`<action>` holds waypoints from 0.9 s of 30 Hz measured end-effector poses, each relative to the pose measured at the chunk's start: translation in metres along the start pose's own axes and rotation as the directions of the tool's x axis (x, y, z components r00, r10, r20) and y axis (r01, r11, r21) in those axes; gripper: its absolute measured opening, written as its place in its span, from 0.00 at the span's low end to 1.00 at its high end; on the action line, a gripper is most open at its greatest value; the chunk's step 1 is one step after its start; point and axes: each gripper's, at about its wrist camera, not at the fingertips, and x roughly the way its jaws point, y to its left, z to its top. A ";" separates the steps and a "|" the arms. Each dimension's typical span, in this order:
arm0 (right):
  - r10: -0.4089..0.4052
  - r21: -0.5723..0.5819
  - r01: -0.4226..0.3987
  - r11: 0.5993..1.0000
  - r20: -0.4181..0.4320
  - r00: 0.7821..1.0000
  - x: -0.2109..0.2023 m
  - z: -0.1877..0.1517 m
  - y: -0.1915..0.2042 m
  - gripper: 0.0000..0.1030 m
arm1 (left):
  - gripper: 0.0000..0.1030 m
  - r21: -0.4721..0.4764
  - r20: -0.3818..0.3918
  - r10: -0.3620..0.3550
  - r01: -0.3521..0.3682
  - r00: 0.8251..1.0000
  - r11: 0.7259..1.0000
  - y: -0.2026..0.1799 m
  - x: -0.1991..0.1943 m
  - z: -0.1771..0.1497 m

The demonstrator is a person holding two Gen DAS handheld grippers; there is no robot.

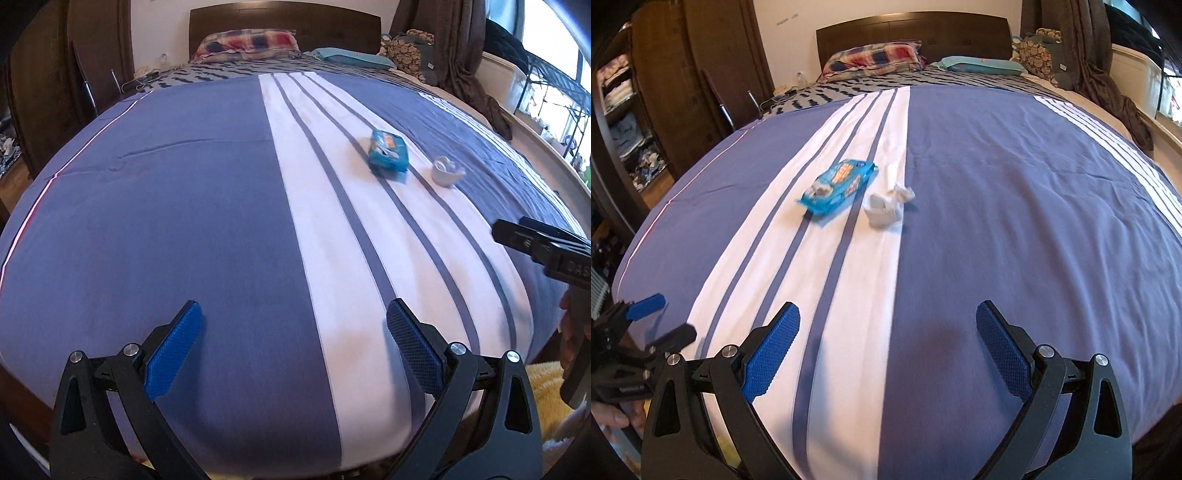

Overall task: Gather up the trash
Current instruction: 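Raise both tools back over the bed toward the wipes pack and white item, then grasp the blue wipes pack with the left tool while the right tool grasps the white crumpled item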

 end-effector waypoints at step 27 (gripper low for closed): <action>-0.053 -0.003 0.053 0.999 0.040 0.998 0.054 0.085 -0.037 0.21 | 0.92 0.098 -0.008 -0.109 0.109 0.994 0.989 -0.072 0.086 0.105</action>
